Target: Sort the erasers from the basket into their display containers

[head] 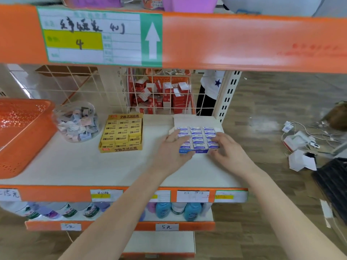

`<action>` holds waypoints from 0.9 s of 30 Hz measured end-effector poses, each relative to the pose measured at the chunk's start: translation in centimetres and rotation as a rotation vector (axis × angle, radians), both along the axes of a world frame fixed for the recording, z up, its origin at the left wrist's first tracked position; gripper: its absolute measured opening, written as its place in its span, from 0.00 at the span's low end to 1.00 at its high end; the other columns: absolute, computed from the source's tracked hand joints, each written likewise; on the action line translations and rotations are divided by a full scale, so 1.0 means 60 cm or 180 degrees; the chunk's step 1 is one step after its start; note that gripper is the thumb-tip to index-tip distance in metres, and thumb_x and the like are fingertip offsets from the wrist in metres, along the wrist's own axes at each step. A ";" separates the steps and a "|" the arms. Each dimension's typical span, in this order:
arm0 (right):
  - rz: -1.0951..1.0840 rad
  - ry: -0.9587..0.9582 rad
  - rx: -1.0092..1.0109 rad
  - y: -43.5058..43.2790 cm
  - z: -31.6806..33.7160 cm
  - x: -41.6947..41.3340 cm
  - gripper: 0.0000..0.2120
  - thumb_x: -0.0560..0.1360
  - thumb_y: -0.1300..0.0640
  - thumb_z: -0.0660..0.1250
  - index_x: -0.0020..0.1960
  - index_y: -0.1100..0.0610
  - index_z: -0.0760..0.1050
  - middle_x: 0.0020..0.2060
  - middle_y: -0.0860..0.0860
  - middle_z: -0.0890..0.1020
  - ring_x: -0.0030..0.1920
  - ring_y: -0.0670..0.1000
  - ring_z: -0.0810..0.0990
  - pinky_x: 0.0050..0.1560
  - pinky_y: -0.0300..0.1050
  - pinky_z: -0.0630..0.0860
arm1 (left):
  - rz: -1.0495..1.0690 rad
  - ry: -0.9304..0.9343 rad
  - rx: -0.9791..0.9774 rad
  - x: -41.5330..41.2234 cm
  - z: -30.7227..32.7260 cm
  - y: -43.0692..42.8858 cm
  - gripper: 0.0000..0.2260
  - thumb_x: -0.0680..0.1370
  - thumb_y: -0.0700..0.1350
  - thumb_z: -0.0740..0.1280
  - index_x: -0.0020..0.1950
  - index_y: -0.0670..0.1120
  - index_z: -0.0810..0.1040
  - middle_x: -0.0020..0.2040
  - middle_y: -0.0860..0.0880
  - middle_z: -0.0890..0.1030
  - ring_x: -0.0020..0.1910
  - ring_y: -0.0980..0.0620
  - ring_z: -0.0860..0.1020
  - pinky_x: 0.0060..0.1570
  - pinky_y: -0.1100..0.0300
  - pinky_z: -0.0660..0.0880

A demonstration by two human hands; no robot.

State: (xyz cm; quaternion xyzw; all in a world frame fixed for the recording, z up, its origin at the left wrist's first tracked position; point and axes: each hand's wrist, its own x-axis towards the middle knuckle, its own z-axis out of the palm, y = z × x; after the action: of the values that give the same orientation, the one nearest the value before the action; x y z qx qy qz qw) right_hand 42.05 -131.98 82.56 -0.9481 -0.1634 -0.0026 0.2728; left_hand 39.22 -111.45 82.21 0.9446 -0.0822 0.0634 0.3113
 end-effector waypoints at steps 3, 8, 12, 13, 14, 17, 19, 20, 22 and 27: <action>0.0095 0.0229 -0.0131 -0.008 0.005 0.023 0.36 0.73 0.50 0.69 0.75 0.57 0.57 0.74 0.52 0.59 0.73 0.50 0.60 0.67 0.33 0.53 | -0.0248 0.0382 0.0434 0.036 0.020 0.016 0.41 0.73 0.60 0.69 0.78 0.47 0.52 0.79 0.49 0.49 0.76 0.51 0.49 0.72 0.59 0.48; 0.0362 0.0791 -0.0316 0.008 0.030 0.076 0.53 0.66 0.47 0.76 0.77 0.54 0.44 0.76 0.46 0.52 0.74 0.45 0.57 0.70 0.35 0.54 | -0.0685 0.0856 0.1239 0.098 0.028 0.023 0.51 0.69 0.62 0.72 0.78 0.42 0.45 0.79 0.46 0.47 0.77 0.50 0.46 0.73 0.59 0.45; 0.0379 0.1133 -0.0256 0.008 0.027 0.099 0.55 0.62 0.46 0.78 0.77 0.51 0.46 0.74 0.45 0.59 0.70 0.45 0.63 0.71 0.41 0.61 | -0.0684 0.0773 0.1044 0.106 0.017 0.024 0.49 0.68 0.59 0.75 0.78 0.44 0.50 0.78 0.47 0.55 0.76 0.51 0.53 0.71 0.62 0.50; 0.0364 0.1136 -0.0216 0.007 0.025 0.101 0.55 0.61 0.46 0.78 0.77 0.51 0.47 0.73 0.45 0.61 0.69 0.45 0.64 0.70 0.43 0.62 | -0.0668 0.0740 0.0993 0.107 0.015 0.024 0.48 0.67 0.59 0.75 0.78 0.44 0.52 0.77 0.48 0.56 0.75 0.51 0.54 0.71 0.61 0.51; 0.0361 0.1130 -0.0154 0.006 0.023 0.103 0.55 0.61 0.46 0.79 0.77 0.51 0.48 0.72 0.45 0.62 0.68 0.46 0.65 0.70 0.44 0.64 | -0.0647 0.0714 0.0947 0.108 0.012 0.025 0.48 0.67 0.59 0.75 0.77 0.45 0.53 0.77 0.48 0.57 0.75 0.51 0.55 0.71 0.60 0.51; 0.0365 0.1129 0.0092 0.005 0.018 0.103 0.54 0.61 0.49 0.80 0.77 0.51 0.50 0.69 0.45 0.65 0.65 0.46 0.68 0.68 0.45 0.67 | -0.0609 0.0713 0.0842 0.111 0.007 0.027 0.47 0.66 0.59 0.76 0.77 0.46 0.55 0.75 0.49 0.60 0.74 0.50 0.56 0.72 0.58 0.54; 0.0366 0.1119 0.0266 0.004 0.014 0.100 0.53 0.61 0.52 0.80 0.76 0.51 0.52 0.67 0.46 0.67 0.63 0.46 0.70 0.65 0.44 0.69 | -0.0596 0.0710 0.0788 0.111 0.005 0.026 0.47 0.66 0.58 0.76 0.76 0.46 0.56 0.75 0.49 0.61 0.73 0.50 0.56 0.71 0.58 0.54; 0.0364 0.1099 0.0335 0.004 0.012 0.099 0.52 0.61 0.53 0.80 0.76 0.52 0.53 0.66 0.46 0.68 0.62 0.46 0.70 0.64 0.42 0.70 | -0.0583 0.0700 0.0764 0.111 0.004 0.026 0.47 0.66 0.58 0.76 0.76 0.46 0.56 0.74 0.49 0.61 0.73 0.51 0.56 0.71 0.57 0.54; 0.0356 0.1074 0.0427 0.004 0.011 0.097 0.51 0.61 0.54 0.80 0.75 0.52 0.54 0.63 0.45 0.69 0.61 0.44 0.70 0.61 0.38 0.69 | -0.0548 0.0672 0.0728 0.110 0.004 0.025 0.47 0.65 0.58 0.77 0.76 0.46 0.56 0.74 0.49 0.61 0.73 0.51 0.57 0.70 0.57 0.55; 0.0316 0.1091 0.0528 0.002 0.010 0.093 0.52 0.61 0.53 0.80 0.76 0.51 0.52 0.64 0.43 0.68 0.61 0.44 0.70 0.63 0.38 0.68 | -0.0476 0.0686 0.0581 0.103 0.002 0.028 0.49 0.65 0.57 0.77 0.77 0.46 0.53 0.75 0.49 0.59 0.73 0.51 0.57 0.71 0.56 0.56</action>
State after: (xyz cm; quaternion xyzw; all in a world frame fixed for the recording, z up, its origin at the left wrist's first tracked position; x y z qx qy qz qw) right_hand 47.60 -131.87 83.17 -0.8997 -0.1603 0.1587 0.3736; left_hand 45.40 -109.79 82.33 0.9616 -0.1238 -0.0694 0.2351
